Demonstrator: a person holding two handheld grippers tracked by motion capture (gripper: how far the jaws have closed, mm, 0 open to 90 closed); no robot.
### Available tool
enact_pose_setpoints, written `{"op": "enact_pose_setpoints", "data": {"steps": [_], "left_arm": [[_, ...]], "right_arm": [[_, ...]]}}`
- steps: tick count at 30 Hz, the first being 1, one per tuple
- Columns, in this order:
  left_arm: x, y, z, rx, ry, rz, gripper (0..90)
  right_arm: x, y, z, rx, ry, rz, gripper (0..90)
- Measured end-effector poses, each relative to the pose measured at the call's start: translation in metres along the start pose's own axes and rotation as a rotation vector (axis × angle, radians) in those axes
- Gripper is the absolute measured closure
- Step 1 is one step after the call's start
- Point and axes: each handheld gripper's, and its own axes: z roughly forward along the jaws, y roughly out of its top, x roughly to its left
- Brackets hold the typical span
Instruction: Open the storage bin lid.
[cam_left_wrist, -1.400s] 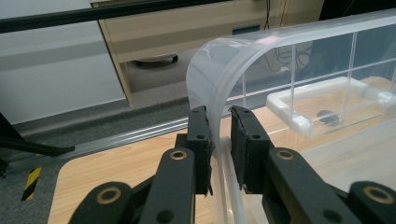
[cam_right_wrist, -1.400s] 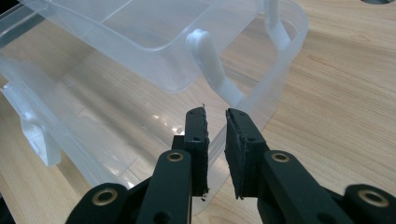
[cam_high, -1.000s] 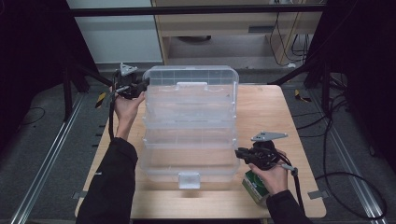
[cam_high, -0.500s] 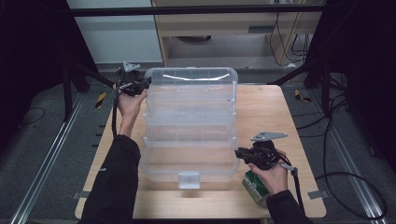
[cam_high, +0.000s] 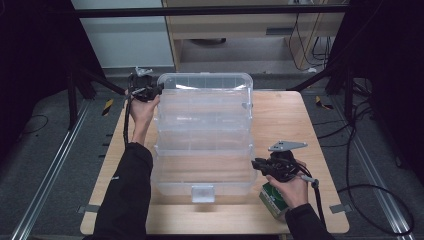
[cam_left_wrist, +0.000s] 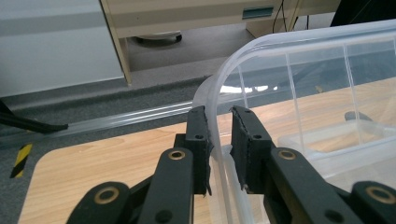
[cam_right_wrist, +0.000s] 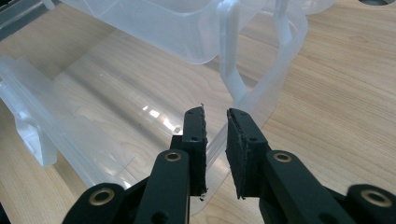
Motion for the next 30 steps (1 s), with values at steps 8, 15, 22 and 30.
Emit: {"op": "enact_pose_setpoints", "data": {"steps": [8, 15, 22, 30], "left_arm": [[0.000, 0.002, 0.006, 0.029, 0.006, 0.009, 75.9], [0.005, 0.003, 0.004, 0.031, 0.005, 0.021, 72.3], [0.022, -0.006, -0.032, -0.006, 0.009, 0.001, 66.2], [0.030, -0.022, -0.094, -0.048, -0.012, 0.023, 62.7]], "right_arm": [[0.000, 0.001, 0.000, 0.006, -0.003, -0.004, 77.7], [0.001, 0.001, 0.000, 0.004, -0.004, -0.012, 77.7], [-0.001, 0.000, 0.000, -0.001, 0.010, -0.005, 78.4], [0.000, 0.001, 0.000, 0.005, 0.007, -0.007, 78.4]]}}
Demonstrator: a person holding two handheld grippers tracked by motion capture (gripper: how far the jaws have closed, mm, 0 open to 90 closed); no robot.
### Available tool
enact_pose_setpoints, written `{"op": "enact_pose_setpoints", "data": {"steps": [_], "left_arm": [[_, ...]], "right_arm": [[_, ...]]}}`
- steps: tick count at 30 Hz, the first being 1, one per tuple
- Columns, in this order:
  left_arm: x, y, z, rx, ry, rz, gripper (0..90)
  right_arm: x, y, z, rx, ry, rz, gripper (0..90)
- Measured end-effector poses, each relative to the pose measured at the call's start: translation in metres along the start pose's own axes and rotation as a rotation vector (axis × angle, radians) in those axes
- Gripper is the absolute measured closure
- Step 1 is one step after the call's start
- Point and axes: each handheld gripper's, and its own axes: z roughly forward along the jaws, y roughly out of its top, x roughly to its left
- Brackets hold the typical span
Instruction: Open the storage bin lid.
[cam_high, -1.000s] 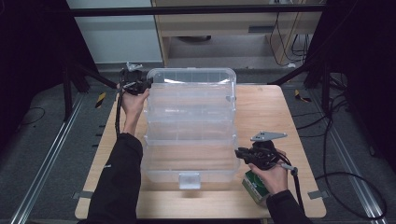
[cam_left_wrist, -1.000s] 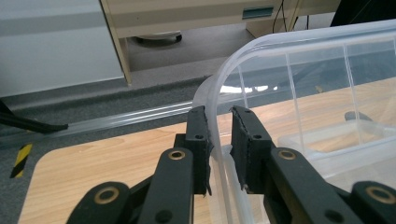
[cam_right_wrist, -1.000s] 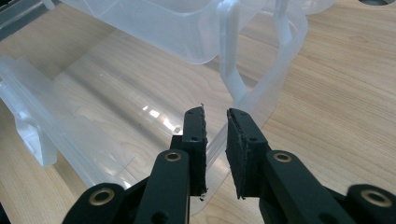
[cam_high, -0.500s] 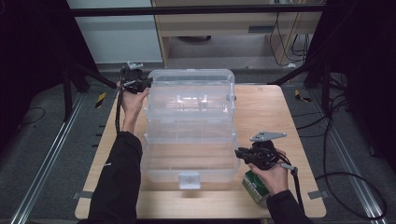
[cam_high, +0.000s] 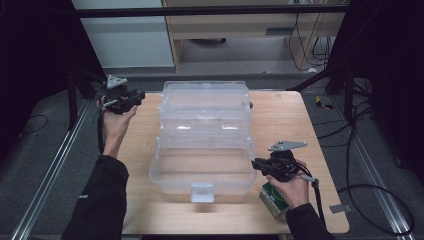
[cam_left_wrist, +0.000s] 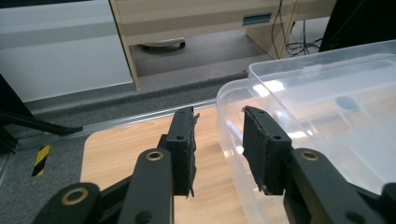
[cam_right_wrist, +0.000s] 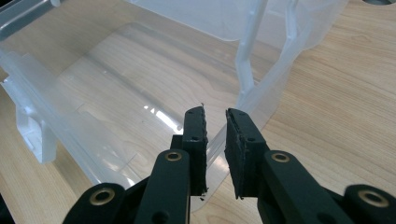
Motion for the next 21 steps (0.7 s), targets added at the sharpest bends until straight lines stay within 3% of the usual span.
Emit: {"op": "enact_pose_setpoints", "data": {"steps": [4, 10, 14, 21], "left_arm": [[-0.004, -0.011, -0.029, -0.011, -0.034, 0.012, 58.0], [-0.015, -0.034, -0.056, 0.008, -0.080, 0.014, 54.5], [-0.024, -0.053, -0.070, 0.031, -0.105, 0.038, 52.5], [-0.036, -0.086, -0.081, 0.080, -0.135, 0.056, 52.4]], "right_arm": [[0.000, 0.001, 0.000, 0.005, -0.001, 0.002, 78.4], [0.001, 0.002, 0.000, 0.014, -0.008, 0.003, 78.3], [0.001, 0.002, 0.000, 0.016, -0.006, 0.007, 78.3], [0.002, 0.003, 0.001, 0.019, -0.010, 0.010, 78.1]]}}
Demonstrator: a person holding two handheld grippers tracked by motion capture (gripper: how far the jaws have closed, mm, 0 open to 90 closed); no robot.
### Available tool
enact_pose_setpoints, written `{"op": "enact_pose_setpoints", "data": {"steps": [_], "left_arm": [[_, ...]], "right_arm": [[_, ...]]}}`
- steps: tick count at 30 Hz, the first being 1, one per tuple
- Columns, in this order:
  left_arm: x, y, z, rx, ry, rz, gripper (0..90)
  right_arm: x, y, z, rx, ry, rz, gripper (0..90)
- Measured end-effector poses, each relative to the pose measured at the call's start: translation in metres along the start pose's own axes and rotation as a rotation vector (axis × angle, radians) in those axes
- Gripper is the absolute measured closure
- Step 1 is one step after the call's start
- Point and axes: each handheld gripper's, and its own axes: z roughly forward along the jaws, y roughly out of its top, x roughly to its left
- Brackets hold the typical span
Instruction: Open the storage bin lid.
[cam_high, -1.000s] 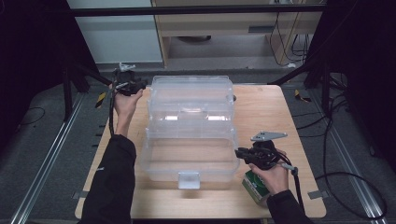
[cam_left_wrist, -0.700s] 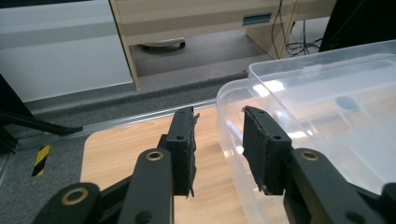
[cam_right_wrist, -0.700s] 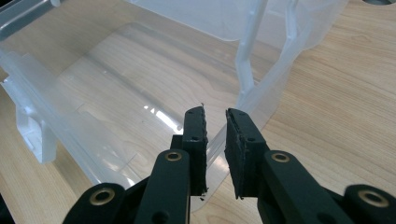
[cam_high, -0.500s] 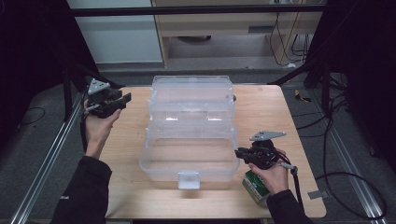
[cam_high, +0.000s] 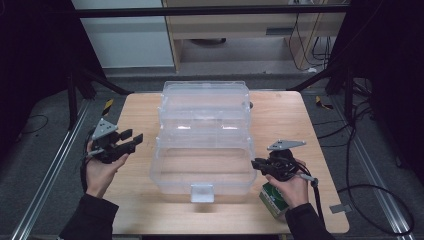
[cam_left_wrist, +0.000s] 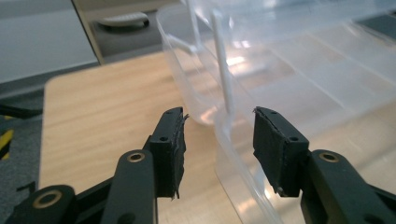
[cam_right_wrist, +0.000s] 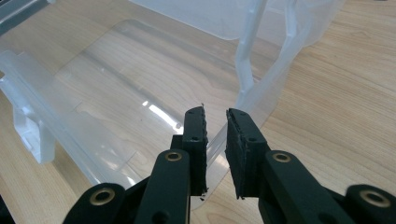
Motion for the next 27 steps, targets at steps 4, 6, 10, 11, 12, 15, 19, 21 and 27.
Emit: {"op": "enact_pose_setpoints", "data": {"steps": [4, 6, 10, 11, 12, 15, 19, 21, 27], "left_arm": [[-0.005, -0.011, -0.003, 0.033, -0.025, 0.012, 54.1], [-0.009, -0.016, -0.003, 0.042, -0.037, 0.018, 54.7], [-0.016, -0.028, 0.001, 0.093, -0.053, 0.038, 57.1], [-0.016, -0.028, 0.001, 0.093, -0.053, 0.038, 58.4], [-0.017, -0.032, 0.004, 0.111, -0.063, 0.032, 60.0], [-0.021, -0.041, 0.014, 0.150, -0.093, 0.034, 60.8], [-0.020, -0.041, 0.014, 0.151, -0.102, 0.023, 63.7], [-0.021, -0.042, 0.014, 0.147, -0.104, 0.025, 64.7], [-0.030, -0.039, 0.015, 0.165, -0.108, 0.058, 65.5]], "right_arm": [[0.000, 0.000, 0.000, 0.001, -0.001, -0.001, 78.0], [0.000, 0.000, 0.000, -0.001, 0.001, -0.003, 78.0], [0.000, 0.000, 0.000, -0.001, 0.001, -0.004, 78.0], [0.000, 0.000, 0.000, -0.001, 0.001, -0.003, 78.0], [0.000, 0.000, 0.000, -0.003, 0.001, -0.003, 78.0], [0.001, 0.000, 0.000, -0.002, -0.004, 0.000, 78.0], [0.001, 0.000, 0.000, -0.002, -0.004, -0.001, 78.0], [0.001, 0.000, 0.000, -0.001, -0.004, 0.000, 78.0], [0.001, 0.000, 0.000, 0.001, -0.002, -0.001, 77.9]]}}
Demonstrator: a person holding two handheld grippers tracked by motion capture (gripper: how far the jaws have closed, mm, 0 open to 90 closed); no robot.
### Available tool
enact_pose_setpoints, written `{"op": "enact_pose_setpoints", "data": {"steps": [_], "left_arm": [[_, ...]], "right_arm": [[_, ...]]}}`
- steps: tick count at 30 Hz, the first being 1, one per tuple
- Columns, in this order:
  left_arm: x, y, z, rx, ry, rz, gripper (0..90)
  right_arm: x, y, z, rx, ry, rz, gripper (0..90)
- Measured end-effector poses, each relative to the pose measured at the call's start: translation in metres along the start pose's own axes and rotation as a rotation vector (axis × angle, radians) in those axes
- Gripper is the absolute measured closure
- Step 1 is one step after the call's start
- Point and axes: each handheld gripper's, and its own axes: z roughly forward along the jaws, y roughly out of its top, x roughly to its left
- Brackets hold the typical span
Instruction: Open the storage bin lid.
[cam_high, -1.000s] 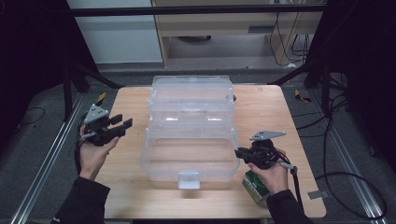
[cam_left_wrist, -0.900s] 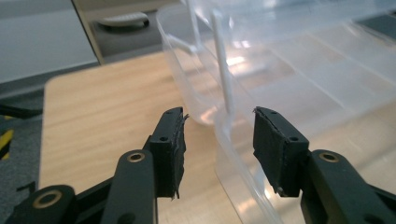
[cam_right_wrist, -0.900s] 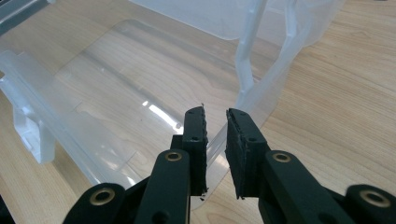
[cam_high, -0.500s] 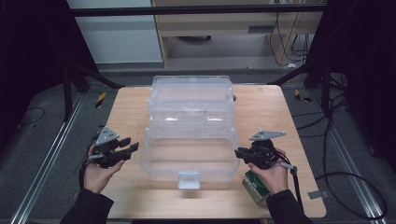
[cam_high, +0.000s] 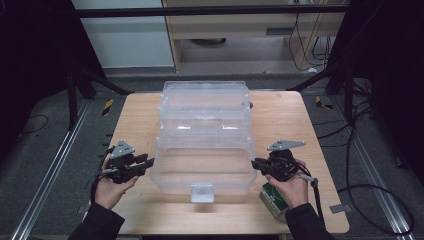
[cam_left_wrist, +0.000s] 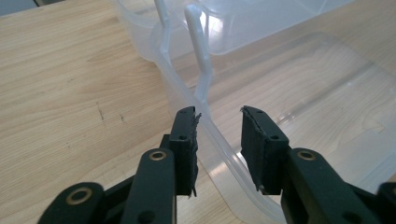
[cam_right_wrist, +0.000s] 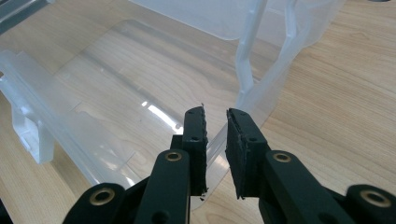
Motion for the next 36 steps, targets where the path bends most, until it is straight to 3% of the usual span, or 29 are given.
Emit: {"op": "enact_pose_setpoints", "data": {"steps": [9, 15, 25, 30, 34, 36], "left_arm": [[-0.005, -0.005, 0.012, 0.037, 0.010, -0.013, 67.7], [-0.008, -0.005, 0.013, 0.037, 0.030, -0.010, 68.7], [-0.003, -0.005, 0.013, 0.012, 0.005, -0.003, 69.1], [0.002, -0.003, 0.006, -0.052, 0.034, -0.005, 57.9], [0.012, -0.002, -0.002, -0.088, 0.087, -0.024, 48.8], [0.018, -0.003, -0.004, -0.099, 0.102, -0.045, 45.3]], "right_arm": [[-0.001, 0.000, 0.000, -0.003, 0.003, -0.002, 77.9], [-0.001, 0.000, 0.000, -0.002, 0.002, -0.002, 77.9], [0.000, 0.001, 0.000, 0.002, -0.007, -0.001, 78.0], [0.002, 0.002, -0.002, -0.001, -0.007, 0.001, 79.8], [0.001, 0.006, -0.016, -0.031, -0.022, 0.009, 73.3], [0.001, 0.009, -0.024, -0.037, -0.042, -0.013, 70.9]]}}
